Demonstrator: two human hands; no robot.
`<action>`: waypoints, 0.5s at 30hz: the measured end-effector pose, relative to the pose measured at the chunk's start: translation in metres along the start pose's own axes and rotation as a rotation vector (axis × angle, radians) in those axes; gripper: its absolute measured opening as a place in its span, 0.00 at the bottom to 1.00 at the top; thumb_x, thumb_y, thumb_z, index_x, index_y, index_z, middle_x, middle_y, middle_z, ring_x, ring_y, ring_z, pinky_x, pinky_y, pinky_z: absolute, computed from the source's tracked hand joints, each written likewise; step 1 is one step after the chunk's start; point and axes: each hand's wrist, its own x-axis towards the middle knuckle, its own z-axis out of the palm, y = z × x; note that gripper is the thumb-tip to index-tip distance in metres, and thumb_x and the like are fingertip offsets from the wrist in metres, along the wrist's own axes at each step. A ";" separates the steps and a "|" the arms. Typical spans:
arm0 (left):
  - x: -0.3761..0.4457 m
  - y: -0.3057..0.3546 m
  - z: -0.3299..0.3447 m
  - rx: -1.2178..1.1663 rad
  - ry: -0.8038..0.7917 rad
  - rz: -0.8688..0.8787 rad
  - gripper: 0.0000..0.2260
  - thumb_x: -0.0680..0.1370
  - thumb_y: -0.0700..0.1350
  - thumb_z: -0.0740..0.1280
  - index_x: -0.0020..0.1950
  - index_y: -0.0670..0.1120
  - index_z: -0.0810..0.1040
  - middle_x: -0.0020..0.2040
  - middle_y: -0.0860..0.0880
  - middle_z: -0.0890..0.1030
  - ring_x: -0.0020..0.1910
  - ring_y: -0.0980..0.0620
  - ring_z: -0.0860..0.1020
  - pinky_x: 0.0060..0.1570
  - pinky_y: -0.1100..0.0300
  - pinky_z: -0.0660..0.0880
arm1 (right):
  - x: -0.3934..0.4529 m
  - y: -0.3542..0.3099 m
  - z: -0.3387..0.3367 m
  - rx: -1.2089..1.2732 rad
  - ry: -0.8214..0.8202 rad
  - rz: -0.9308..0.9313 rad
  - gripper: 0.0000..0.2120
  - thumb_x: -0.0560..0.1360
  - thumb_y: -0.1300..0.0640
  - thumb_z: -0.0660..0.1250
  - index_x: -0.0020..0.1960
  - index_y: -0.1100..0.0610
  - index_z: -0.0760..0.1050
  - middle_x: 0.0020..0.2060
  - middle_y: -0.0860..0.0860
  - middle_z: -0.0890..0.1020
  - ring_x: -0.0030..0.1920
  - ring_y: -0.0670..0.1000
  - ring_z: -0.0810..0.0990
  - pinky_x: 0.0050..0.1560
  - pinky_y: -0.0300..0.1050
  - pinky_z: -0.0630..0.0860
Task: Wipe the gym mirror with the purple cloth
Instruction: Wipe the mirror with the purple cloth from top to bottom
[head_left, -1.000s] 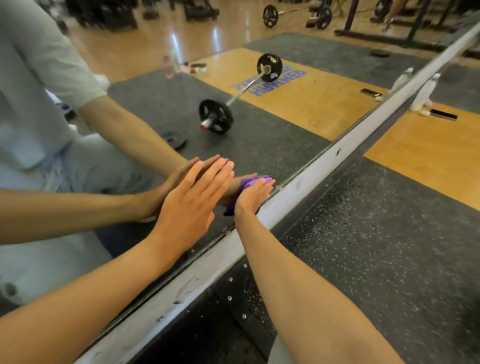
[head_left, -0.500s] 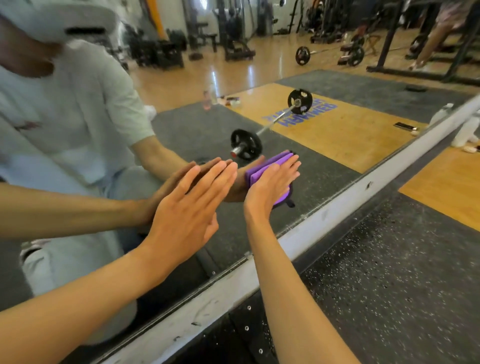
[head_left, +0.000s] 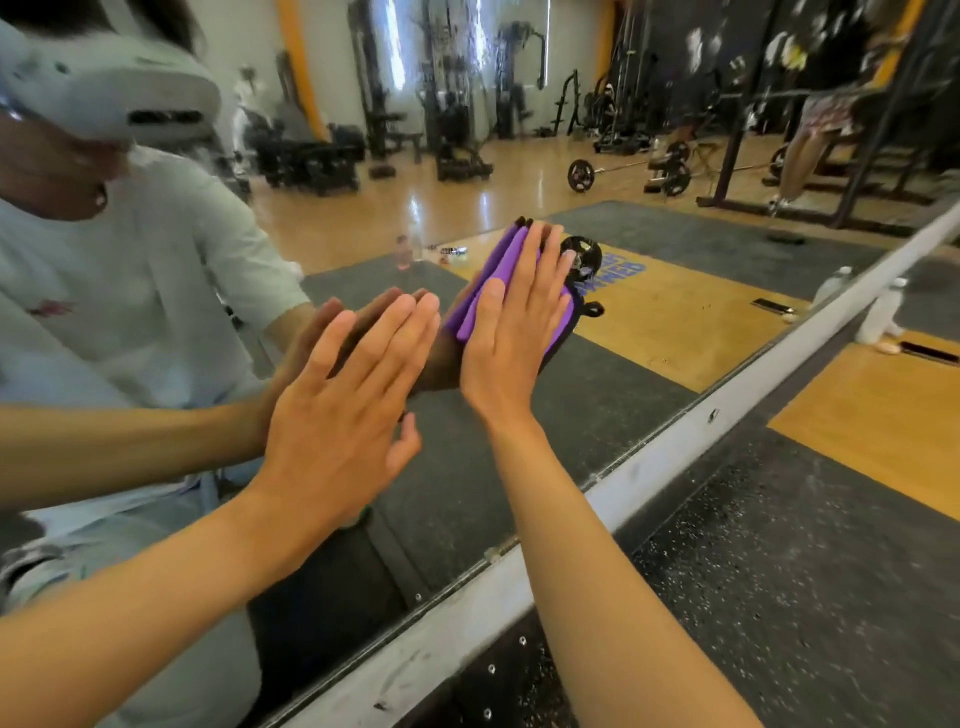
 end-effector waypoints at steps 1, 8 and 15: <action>0.001 0.000 0.000 -0.008 0.012 -0.004 0.36 0.81 0.52 0.54 0.86 0.41 0.47 0.87 0.43 0.48 0.85 0.46 0.50 0.83 0.46 0.42 | 0.007 0.008 -0.004 -0.004 0.003 0.003 0.28 0.86 0.49 0.45 0.84 0.52 0.45 0.85 0.50 0.47 0.84 0.50 0.41 0.80 0.50 0.37; -0.002 0.015 0.004 -0.050 0.021 0.000 0.39 0.79 0.50 0.59 0.86 0.41 0.47 0.87 0.45 0.48 0.85 0.47 0.50 0.83 0.45 0.44 | 0.016 0.058 -0.007 -0.004 0.080 0.198 0.28 0.87 0.48 0.44 0.85 0.53 0.46 0.85 0.50 0.47 0.84 0.50 0.42 0.80 0.48 0.40; -0.016 0.054 0.020 -0.042 0.025 0.084 0.42 0.76 0.48 0.66 0.86 0.42 0.52 0.87 0.46 0.52 0.85 0.47 0.53 0.83 0.45 0.42 | -0.041 0.118 -0.005 0.066 0.120 0.462 0.30 0.86 0.46 0.44 0.85 0.54 0.47 0.85 0.51 0.49 0.84 0.51 0.45 0.79 0.43 0.43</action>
